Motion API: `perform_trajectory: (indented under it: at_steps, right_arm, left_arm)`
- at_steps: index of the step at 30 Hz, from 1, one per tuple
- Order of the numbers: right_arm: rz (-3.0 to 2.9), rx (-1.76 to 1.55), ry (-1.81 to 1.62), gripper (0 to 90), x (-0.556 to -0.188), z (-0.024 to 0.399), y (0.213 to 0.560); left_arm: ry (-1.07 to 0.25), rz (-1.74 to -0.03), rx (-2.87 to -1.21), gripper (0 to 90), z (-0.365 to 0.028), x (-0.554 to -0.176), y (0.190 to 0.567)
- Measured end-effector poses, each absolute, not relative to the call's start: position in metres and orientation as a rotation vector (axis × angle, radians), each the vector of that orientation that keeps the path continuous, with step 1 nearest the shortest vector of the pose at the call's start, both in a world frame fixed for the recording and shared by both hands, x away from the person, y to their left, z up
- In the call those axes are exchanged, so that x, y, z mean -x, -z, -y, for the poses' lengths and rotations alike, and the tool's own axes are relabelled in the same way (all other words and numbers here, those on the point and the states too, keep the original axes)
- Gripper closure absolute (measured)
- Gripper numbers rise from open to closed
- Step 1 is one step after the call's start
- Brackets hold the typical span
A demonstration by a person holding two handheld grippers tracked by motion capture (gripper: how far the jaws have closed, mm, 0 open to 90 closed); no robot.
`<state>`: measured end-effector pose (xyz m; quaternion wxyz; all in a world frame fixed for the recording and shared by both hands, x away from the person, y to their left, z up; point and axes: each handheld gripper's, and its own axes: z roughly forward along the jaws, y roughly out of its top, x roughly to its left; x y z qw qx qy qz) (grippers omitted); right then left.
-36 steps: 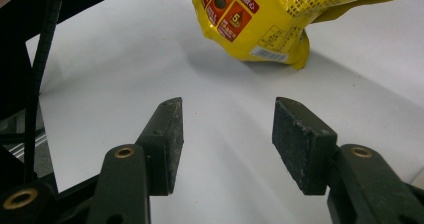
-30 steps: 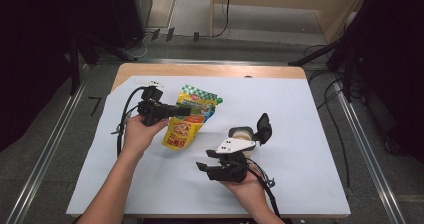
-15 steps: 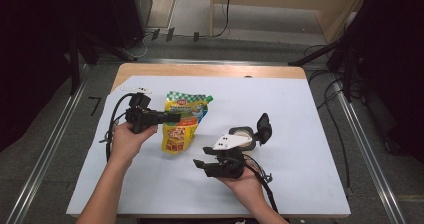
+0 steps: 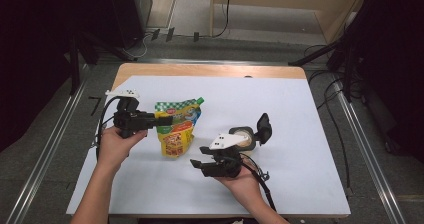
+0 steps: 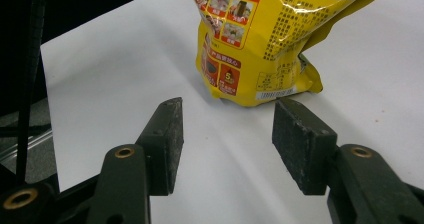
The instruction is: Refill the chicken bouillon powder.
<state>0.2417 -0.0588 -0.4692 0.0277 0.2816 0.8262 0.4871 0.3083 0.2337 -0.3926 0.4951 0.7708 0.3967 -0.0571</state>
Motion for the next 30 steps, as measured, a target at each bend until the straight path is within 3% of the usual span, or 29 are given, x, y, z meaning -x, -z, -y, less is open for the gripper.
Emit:
perform_trajectory:
  at_steps: [10,30]
  right_arm:
    - [-2.539,-0.879,-1.511,47.6,-0.243,0.062,0.467]
    - [-2.541,-0.912,-1.492,48.7,-0.247,0.067,0.465]
  left_arm:
    - [0.096,-0.953,-1.910,59.5,-0.230,-0.300,0.392]
    - [0.073,-0.997,-1.915,45.4,-0.243,-0.279,0.393]
